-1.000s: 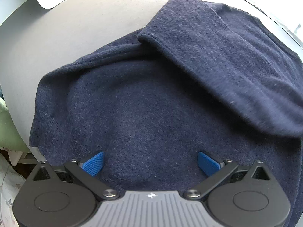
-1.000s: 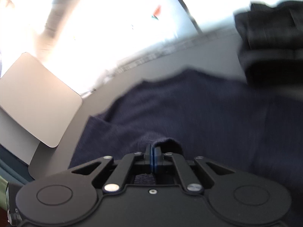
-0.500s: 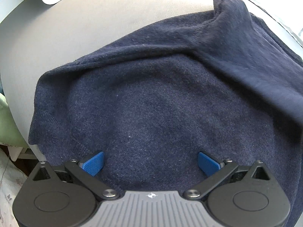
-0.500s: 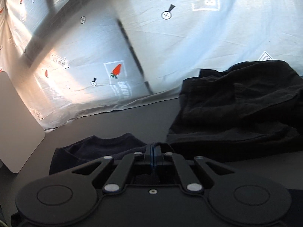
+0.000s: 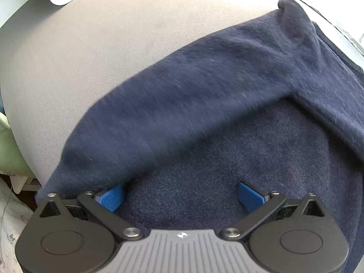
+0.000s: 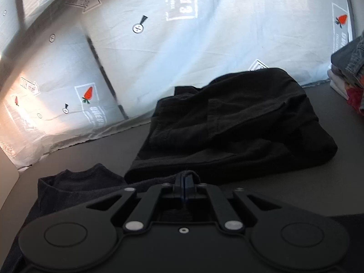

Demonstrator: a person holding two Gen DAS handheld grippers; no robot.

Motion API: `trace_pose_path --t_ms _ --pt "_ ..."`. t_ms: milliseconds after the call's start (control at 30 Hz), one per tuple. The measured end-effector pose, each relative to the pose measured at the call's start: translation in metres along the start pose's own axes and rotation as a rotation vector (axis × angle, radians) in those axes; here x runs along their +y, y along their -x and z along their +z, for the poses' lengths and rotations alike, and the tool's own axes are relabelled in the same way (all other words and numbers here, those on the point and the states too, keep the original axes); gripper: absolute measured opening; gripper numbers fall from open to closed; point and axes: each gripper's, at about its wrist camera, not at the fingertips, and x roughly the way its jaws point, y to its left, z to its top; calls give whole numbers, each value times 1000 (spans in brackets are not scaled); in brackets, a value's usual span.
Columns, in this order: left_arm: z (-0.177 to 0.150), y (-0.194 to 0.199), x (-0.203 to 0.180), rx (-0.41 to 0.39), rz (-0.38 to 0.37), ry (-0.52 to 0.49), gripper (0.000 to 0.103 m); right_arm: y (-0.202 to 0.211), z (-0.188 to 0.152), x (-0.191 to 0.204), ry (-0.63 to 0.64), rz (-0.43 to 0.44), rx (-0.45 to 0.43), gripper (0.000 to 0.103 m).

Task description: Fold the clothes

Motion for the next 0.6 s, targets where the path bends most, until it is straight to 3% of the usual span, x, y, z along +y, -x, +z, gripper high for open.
trace_pose_path --t_ms 300,433,500,600 --pt "7 -9 20 -10 -15 -15 103 -17 -37 1 -41 -116 176 6" --pt "10 -12 29 -17 -25 -38 103 -2 -38 3 -75 -141 159 12" --pt "8 -11 32 -33 -39 -58 103 10 -39 6 -96 -147 127 21" --pt "7 -9 40 -59 -80 -97 103 30 -45 16 -123 -140 57 24"
